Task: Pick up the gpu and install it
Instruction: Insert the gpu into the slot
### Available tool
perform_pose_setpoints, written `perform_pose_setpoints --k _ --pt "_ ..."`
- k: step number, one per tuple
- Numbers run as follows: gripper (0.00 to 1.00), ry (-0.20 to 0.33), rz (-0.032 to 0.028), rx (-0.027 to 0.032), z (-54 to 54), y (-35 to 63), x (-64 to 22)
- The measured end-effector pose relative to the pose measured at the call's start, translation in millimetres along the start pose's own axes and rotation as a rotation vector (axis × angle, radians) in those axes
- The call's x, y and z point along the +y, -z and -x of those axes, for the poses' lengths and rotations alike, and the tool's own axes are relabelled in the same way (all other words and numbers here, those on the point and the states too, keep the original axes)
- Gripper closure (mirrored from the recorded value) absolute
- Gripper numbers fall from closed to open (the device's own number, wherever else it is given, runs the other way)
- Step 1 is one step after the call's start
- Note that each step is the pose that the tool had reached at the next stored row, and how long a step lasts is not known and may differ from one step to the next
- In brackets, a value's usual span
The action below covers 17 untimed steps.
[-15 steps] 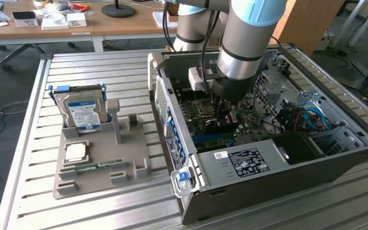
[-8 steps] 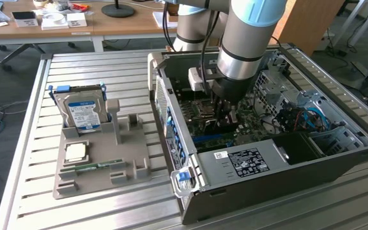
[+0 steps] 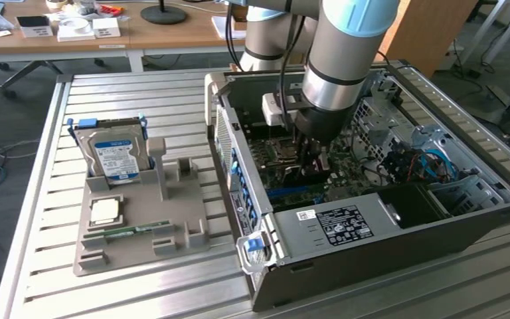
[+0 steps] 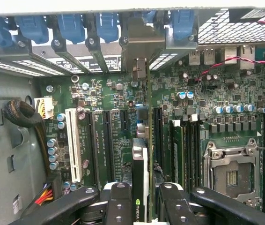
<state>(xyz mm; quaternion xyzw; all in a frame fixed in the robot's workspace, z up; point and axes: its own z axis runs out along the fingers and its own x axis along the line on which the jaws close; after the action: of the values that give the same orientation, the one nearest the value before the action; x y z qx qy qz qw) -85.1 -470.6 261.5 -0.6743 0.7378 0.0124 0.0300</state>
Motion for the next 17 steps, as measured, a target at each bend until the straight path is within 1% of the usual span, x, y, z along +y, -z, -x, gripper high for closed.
perform_pose_setpoints --k 5,13,17 --pt "0.73 0.0 0.0038 0.0011 0.1 -0.1 -1.7" --pt "0.73 0.0 0.0042 0.0011 0.2 -0.1 -1.8" --pt "0.73 -0.001 0.0148 0.0021 0.3 -0.1 -3.9"
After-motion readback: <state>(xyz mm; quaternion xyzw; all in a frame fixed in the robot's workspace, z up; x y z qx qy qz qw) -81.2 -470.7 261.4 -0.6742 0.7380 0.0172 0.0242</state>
